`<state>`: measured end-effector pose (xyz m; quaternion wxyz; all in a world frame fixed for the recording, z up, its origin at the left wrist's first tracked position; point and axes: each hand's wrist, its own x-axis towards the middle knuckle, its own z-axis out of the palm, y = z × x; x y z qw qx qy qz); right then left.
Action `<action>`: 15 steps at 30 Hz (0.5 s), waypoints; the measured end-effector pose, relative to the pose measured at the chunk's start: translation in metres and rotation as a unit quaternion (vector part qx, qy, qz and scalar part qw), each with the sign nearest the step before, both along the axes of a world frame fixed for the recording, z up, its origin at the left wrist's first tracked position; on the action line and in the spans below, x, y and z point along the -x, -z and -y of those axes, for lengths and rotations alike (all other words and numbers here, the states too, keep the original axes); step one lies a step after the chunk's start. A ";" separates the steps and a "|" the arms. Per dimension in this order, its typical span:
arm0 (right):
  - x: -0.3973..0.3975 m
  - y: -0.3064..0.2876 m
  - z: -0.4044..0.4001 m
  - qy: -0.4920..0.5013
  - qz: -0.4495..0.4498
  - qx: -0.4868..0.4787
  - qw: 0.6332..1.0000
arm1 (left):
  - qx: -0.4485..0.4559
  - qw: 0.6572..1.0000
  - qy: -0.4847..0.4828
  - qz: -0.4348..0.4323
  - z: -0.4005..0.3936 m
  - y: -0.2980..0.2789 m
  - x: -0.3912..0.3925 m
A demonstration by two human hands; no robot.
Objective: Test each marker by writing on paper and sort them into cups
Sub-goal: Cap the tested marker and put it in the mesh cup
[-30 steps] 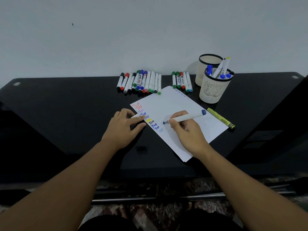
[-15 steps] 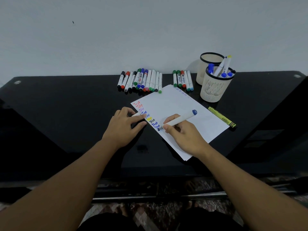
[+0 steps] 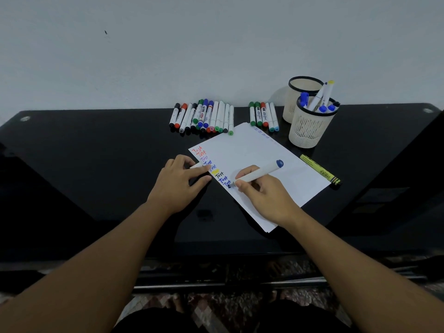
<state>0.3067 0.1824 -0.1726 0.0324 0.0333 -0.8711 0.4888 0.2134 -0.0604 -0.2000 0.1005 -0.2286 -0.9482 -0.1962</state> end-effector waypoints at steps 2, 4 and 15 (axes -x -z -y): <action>-0.002 -0.002 0.000 -0.005 -0.001 -0.004 1.000 | -0.005 1.000 -0.002 0.001 0.000 -0.001 -0.001; -0.004 -0.005 0.000 -0.007 -0.003 0.002 1.000 | -0.005 1.000 -0.002 0.004 0.000 -0.001 -0.001; -0.004 -0.006 0.000 0.011 -0.002 0.003 1.000 | -0.008 1.000 0.003 -0.004 0.001 -0.001 -0.001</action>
